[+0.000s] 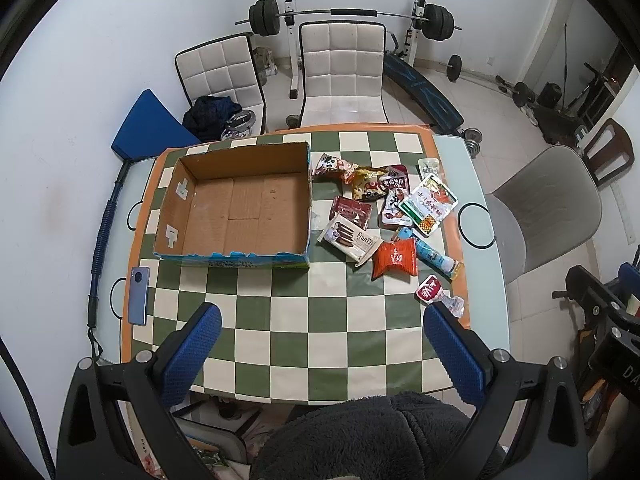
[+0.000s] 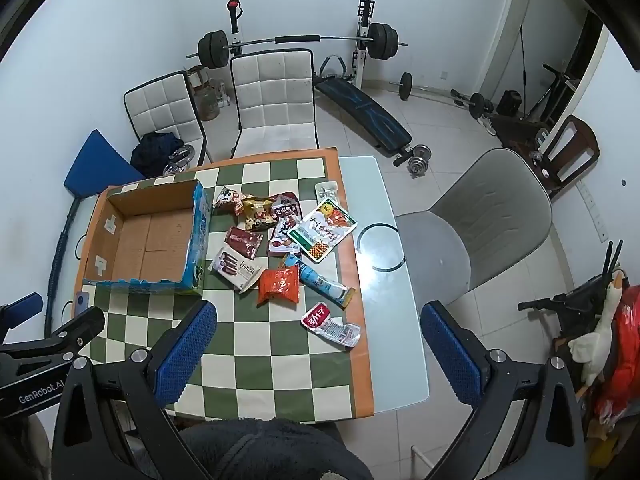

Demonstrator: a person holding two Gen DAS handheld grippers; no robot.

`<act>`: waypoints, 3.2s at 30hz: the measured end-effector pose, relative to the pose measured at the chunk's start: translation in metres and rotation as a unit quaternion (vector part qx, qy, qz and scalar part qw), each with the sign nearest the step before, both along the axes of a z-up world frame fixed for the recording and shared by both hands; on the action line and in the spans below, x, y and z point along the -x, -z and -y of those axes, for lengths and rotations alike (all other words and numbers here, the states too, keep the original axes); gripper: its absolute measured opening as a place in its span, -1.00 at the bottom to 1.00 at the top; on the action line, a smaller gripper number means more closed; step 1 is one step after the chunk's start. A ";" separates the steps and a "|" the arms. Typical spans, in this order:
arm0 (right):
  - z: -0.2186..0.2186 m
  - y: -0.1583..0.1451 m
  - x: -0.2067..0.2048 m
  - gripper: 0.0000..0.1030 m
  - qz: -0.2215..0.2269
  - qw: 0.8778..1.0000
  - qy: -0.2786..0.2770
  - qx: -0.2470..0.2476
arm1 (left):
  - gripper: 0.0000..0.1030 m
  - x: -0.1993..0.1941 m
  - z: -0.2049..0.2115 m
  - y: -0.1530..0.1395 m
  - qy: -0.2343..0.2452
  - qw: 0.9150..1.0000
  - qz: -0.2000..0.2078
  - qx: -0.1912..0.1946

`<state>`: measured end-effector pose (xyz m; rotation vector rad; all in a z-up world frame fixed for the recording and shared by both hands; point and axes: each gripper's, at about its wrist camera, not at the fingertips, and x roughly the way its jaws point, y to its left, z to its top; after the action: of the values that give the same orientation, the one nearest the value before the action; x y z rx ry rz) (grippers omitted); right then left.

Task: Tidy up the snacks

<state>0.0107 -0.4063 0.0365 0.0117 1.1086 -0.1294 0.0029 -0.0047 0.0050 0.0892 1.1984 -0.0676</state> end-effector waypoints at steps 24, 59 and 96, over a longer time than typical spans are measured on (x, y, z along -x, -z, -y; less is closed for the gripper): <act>-0.005 -0.006 -0.003 1.00 0.004 1.000 -0.008 -0.001 | 1.00 -0.002 0.002 -0.009 -0.004 1.000 0.015 0.006; -0.008 -0.013 0.001 1.00 0.010 1.000 -0.011 -0.005 | 1.00 0.002 0.002 -0.016 -0.005 1.000 0.024 0.009; 0.129 0.270 -0.196 0.98 -0.113 0.937 0.123 -0.308 | 1.00 -0.226 0.042 0.162 -0.050 0.995 -0.088 0.013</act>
<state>0.2065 -0.5348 -0.2338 0.7158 1.3374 -0.0011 0.2292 -0.0464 -0.1570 0.0007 1.3765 -0.0023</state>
